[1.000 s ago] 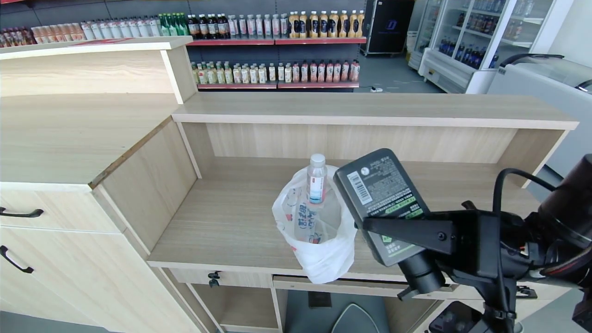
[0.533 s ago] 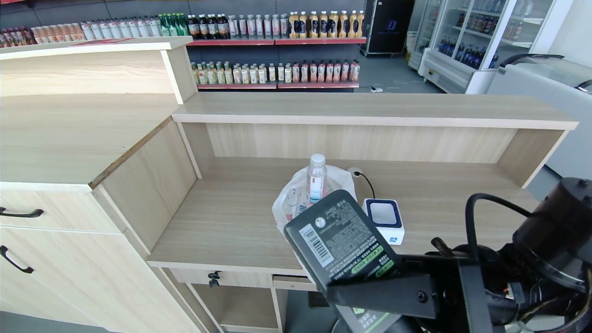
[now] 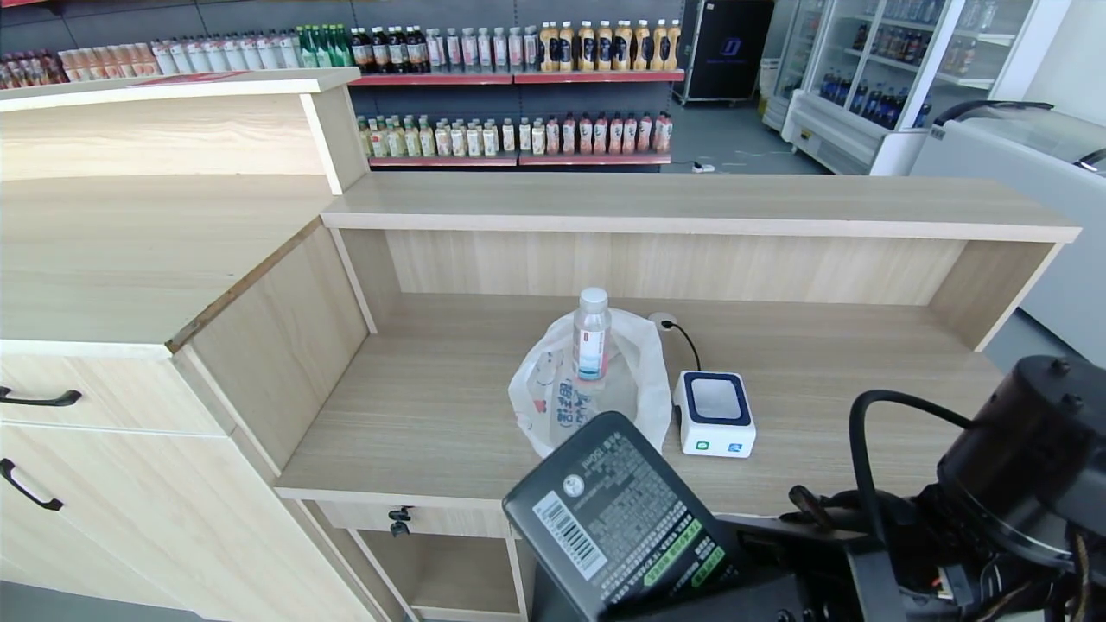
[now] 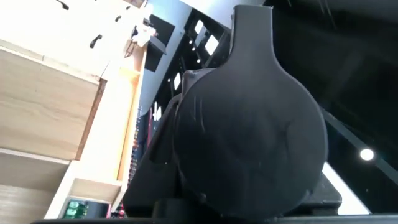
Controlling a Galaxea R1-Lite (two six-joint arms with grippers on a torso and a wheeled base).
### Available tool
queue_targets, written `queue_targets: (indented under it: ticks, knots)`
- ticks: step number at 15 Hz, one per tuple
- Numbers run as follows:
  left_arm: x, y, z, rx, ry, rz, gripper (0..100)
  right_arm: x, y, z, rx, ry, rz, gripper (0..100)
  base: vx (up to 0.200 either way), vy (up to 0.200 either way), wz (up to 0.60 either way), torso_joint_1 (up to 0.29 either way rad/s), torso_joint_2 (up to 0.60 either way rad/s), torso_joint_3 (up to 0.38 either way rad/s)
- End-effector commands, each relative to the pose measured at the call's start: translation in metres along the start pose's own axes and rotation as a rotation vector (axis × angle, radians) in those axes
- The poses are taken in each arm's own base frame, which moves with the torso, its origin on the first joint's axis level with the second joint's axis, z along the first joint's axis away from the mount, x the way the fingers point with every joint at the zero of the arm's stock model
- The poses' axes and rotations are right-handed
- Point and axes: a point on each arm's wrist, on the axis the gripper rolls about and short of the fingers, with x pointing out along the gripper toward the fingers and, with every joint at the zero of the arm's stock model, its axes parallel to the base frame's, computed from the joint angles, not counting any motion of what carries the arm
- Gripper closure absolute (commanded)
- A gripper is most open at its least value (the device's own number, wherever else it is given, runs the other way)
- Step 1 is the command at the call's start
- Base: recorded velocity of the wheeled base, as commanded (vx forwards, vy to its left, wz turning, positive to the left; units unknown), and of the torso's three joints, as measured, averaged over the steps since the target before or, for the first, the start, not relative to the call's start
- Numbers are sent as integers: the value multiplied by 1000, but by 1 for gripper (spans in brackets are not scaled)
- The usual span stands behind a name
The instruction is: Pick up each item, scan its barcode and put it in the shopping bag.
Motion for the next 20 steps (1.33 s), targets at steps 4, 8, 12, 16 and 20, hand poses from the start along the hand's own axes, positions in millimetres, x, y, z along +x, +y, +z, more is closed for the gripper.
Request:
queue_targets:
  ticks: [4, 8, 12, 16, 20]
  knots:
    - [0, 0, 0, 0, -1, 0, 0, 1, 1, 1, 16, -8, -4, 100, 0, 0, 0, 0, 0, 0]
    - [0, 0, 0, 0, -1, 0, 0, -2, -1, 4, -4, -25, -12, 100, 0, 0, 0, 0, 0, 0]
    - [0, 0, 0, 0, -1, 0, 0, -4, -3, 5, -6, -23, -12, 100, 0, 0, 0, 0, 0, 0]
    - [0, 0, 0, 0, -1, 0, 0, -7, -6, 5, -17, -22, -18, 100, 0, 0, 0, 0, 0, 0]
    - [0, 0, 0, 0, -1, 0, 0, -7, -6, 5, -19, -22, -18, 100, 0, 0, 0, 0, 0, 0]
